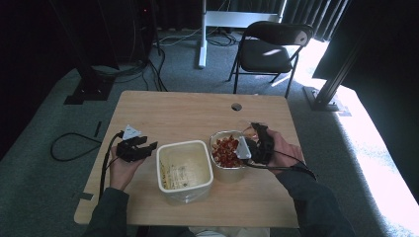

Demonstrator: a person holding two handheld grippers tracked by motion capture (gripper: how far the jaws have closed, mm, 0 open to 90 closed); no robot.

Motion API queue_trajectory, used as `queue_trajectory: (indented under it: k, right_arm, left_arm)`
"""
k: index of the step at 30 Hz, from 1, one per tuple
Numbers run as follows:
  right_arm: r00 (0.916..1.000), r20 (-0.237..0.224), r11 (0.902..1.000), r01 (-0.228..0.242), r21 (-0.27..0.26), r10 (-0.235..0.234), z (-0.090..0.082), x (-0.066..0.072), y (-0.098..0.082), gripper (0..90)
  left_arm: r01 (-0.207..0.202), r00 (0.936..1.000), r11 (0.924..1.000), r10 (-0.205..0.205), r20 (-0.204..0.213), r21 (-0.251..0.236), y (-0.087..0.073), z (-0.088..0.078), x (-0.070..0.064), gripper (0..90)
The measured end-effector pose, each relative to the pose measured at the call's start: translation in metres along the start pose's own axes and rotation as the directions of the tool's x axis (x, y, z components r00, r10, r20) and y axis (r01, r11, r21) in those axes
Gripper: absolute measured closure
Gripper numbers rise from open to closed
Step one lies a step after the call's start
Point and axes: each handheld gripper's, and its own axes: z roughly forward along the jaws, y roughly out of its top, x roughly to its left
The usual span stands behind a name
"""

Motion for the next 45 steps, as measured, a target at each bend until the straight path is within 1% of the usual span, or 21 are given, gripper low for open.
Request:
queue_trajectory:
  k: [1,4,6,7,9,10,11,12,14,18,20,21,22,25,27,28,30,34,35,36,45]
  right_arm:
    - [0.9993,0.010,0.9993,0.037,0.006,-0.037,0.000,0.002,0.002,41.8]
    - [0.9932,0.029,0.9935,0.112,0.024,-0.112,-0.001,0.008,0.007,41.8]
    - [0.9847,0.048,0.9855,0.166,0.036,-0.167,-0.001,0.012,0.009,41.9]
    - [0.9775,0.059,0.9787,0.200,0.046,-0.203,-0.001,0.014,0.011,41.9]
    - [0.9632,0.079,0.9657,0.252,0.061,-0.257,-0.001,0.017,0.013,42.0]
    - [0.9589,0.085,0.9618,0.266,0.066,-0.271,-0.001,0.018,0.013,42.0]
    - [0.9523,0.094,0.9560,0.284,0.073,-0.290,-0.001,0.019,0.014,42.1]
    - [0.9484,0.101,0.9527,0.294,0.079,-0.301,-0.002,0.020,0.014,42.1]
    - [0.9331,0.119,0.9391,0.329,0.099,-0.339,-0.002,0.022,0.014,42.2]
    - [0.9123,0.142,0.9217,0.369,0.119,-0.384,-0.004,0.025,0.016,42.4]
    - [0.8948,0.158,0.9073,0.401,0.127,-0.418,-0.005,0.026,0.018,42.4]
    - [0.8920,0.161,0.9051,0.405,0.130,-0.422,-0.006,0.026,0.019,42.5]
    - [0.8911,0.165,0.9048,0.405,0.131,-0.423,-0.006,0.027,0.019,42.5]
    - [0.8741,0.175,0.8904,0.434,0.136,-0.453,-0.008,0.028,0.021,42.5]
    - [0.8694,0.181,0.8875,0.442,0.130,-0.460,-0.010,0.029,0.021,42.6]
    - [0.8680,0.185,0.8867,0.442,0.137,-0.461,-0.010,0.029,0.021,42.6]
    - [0.8573,0.193,0.8778,0.455,0.150,-0.477,-0.010,0.030,0.020,42.6]
    - [0.8476,0.197,0.8691,0.467,0.162,-0.493,-0.009,0.030,0.019,42.7]
    - [0.8471,0.201,0.8694,0.466,0.164,-0.492,-0.008,0.031,0.018,42.8]
    - [0.8443,0.199,0.8661,0.470,0.170,-0.497,-0.008,0.031,0.018,42.7]
    - [0.8421,0.202,0.8646,0.472,0.171,-0.500,-0.007,0.031,0.017,42.8]
  left_arm:
    - [0.001,1.0000,1.0000,-0.001,0.001,-0.001,0.000,0.000,0.000,48.8]
    - [0.001,1.0000,1.0000,-0.001,0.002,-0.003,0.000,0.000,0.000,48.8]
    - [0.002,1.0000,1.0000,-0.002,0.001,-0.004,0.000,-0.001,0.000,48.8]
    - [0.002,1.0000,1.0000,-0.002,0.001,-0.004,0.000,-0.001,0.000,48.8]
    - [0.004,1.0000,1.0000,-0.004,0.000,-0.005,-0.001,0.000,0.001,48.8]
    - [0.005,1.0000,1.0000,-0.005,0.000,-0.004,-0.001,0.000,0.001,48.8]
    - [0.005,1.0000,1.0000,-0.005,0.001,-0.004,-0.001,0.000,0.001,48.8]
    - [0.004,1.0000,1.0000,-0.004,0.002,-0.004,-0.001,0.000,0.000,48.8]
    - [0.004,1.0000,1.0000,-0.004,0.002,-0.004,-0.001,0.000,0.000,48.8]
    - [0.003,1.0000,1.0000,-0.003,0.003,-0.005,-0.001,0.000,0.000,48.8]
    - [0.003,1.0000,1.0000,-0.003,0.003,-0.004,-0.001,0.001,0.000,48.8]
    - [0.003,1.0000,1.0000,-0.003,0.003,-0.004,-0.001,0.001,0.000,48.8]
    - [0.003,1.0000,1.0000,-0.003,0.003,-0.004,-0.001,0.001,0.000,48.8]
    - [0.004,1.0000,1.0000,-0.004,0.004,-0.004,-0.001,0.001,0.000,48.8]
    - [0.005,1.0000,1.0000,-0.005,0.004,-0.003,-0.001,0.001,0.000,48.8]
    - [0.004,1.0000,1.0000,-0.004,0.004,-0.003,-0.001,0.001,0.000,48.8]
    - [0.003,1.0000,1.0000,-0.003,0.005,-0.002,-0.001,0.002,-0.001,48.9]
    - [0.003,1.0000,1.0000,-0.003,0.005,-0.003,-0.001,0.002,-0.001,48.8]
    - [0.003,1.0000,1.0000,-0.003,0.005,-0.003,0.000,0.002,-0.001,48.9]
    - [0.002,1.0000,1.0000,-0.002,0.004,-0.003,0.000,0.002,-0.001,48.8]
    - [0.005,1.0000,1.0000,-0.005,0.005,-0.004,0.000,0.002,-0.001,48.8]
